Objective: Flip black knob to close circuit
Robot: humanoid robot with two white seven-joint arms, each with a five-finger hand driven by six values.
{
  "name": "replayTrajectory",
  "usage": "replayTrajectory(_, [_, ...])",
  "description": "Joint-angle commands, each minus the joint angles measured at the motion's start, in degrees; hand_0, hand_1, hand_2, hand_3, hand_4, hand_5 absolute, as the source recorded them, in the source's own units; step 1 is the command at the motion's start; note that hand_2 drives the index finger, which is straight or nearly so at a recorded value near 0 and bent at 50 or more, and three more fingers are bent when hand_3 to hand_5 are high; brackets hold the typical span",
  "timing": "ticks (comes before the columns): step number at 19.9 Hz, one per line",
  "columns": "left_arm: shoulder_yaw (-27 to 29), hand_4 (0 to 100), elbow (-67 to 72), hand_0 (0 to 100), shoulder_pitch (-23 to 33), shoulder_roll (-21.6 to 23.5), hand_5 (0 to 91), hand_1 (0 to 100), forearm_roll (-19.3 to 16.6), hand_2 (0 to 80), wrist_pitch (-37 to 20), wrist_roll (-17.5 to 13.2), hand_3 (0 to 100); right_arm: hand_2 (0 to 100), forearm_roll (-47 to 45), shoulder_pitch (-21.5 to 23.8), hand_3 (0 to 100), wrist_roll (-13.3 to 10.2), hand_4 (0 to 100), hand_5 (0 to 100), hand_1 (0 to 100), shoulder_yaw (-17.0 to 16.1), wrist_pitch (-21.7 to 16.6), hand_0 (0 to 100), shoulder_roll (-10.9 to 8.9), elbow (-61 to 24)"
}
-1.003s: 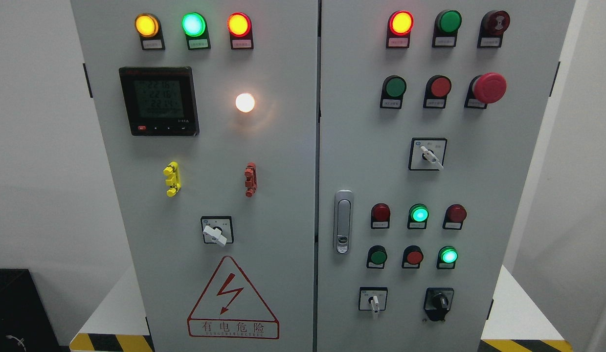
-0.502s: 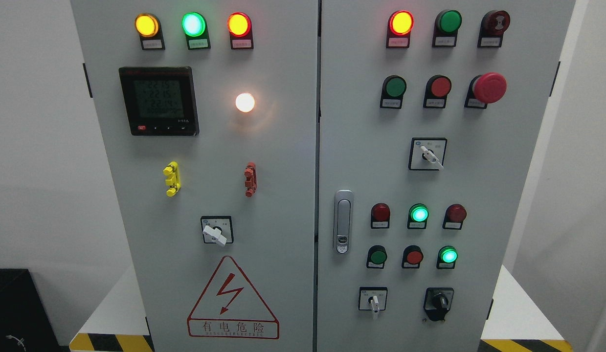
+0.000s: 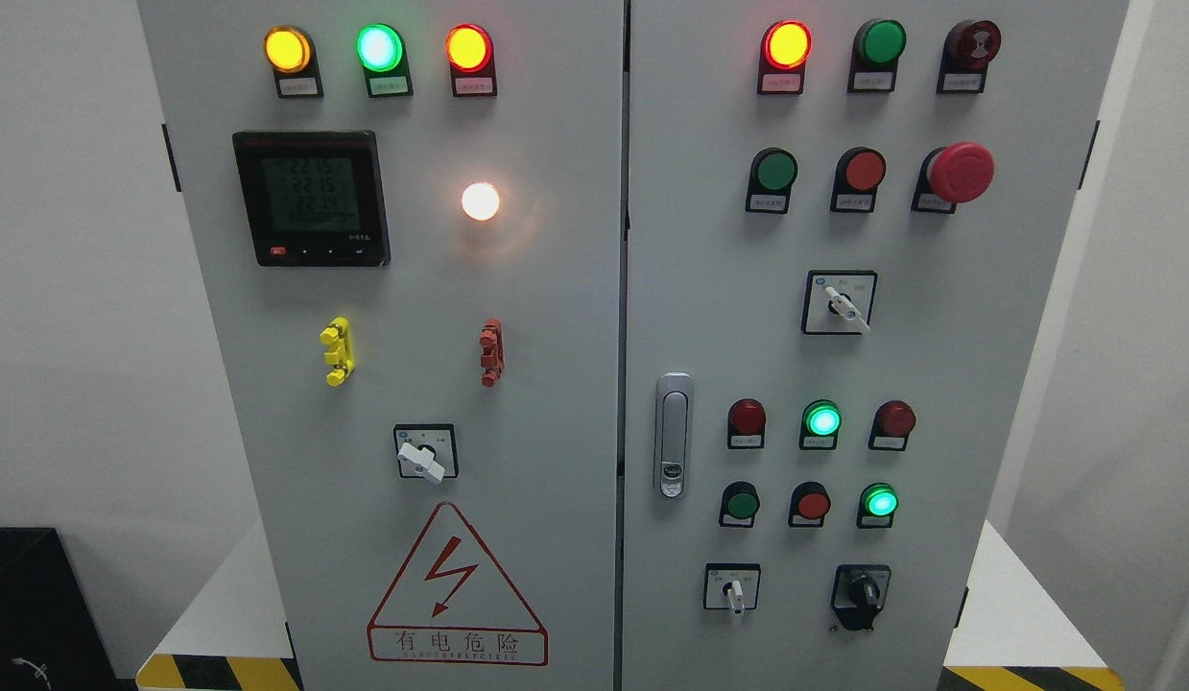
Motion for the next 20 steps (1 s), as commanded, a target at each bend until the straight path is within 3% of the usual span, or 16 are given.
replayTrajectory(1, [-1.14, 0, 1.23, 0, 0.00, 0.00, 0.0, 0, -1.23, 0.0, 0.02, 0.01, 0, 74, 6.55, 0.00, 92, 0.91, 74, 70, 0, -3.55, 1.98, 0, 0.85, -19.77])
replayTrajectory(6, [-1.14, 0, 1.32, 0, 0.00, 0.00, 0.0, 0, -1.23, 0.0, 0.02, 0.01, 0, 74, 6.64, -2.54, 92, 1.43, 74, 71, 0, -3.98, 4.09, 0, 0.85, -22.86])
replayTrajectory(11, [-1.14, 0, 1.23, 0, 0.00, 0.00, 0.0, 0, -1.23, 0.0, 0.02, 0.01, 0, 74, 10.76, -3.51, 93, 4.51, 74, 71, 0, -4.86, 6.90, 0, 0.76, -27.08])
replayTrajectory(15, [-1.14, 0, 1.23, 0, 0.00, 0.00, 0.0, 0, -1.23, 0.0, 0.02, 0.01, 0, 74, 15.06, -5.53, 93, 5.04, 75, 71, 0, -5.30, 7.61, 0, 0.59, -28.57])
replayTrajectory(20, [-1.14, 0, 1.23, 0, 0.00, 0.00, 0.0, 0, -1.23, 0.0, 0.02, 0.01, 0, 74, 17.45, -7.03, 93, 7.84, 75, 72, 0, -5.74, 9.63, 0, -0.91, -31.39])
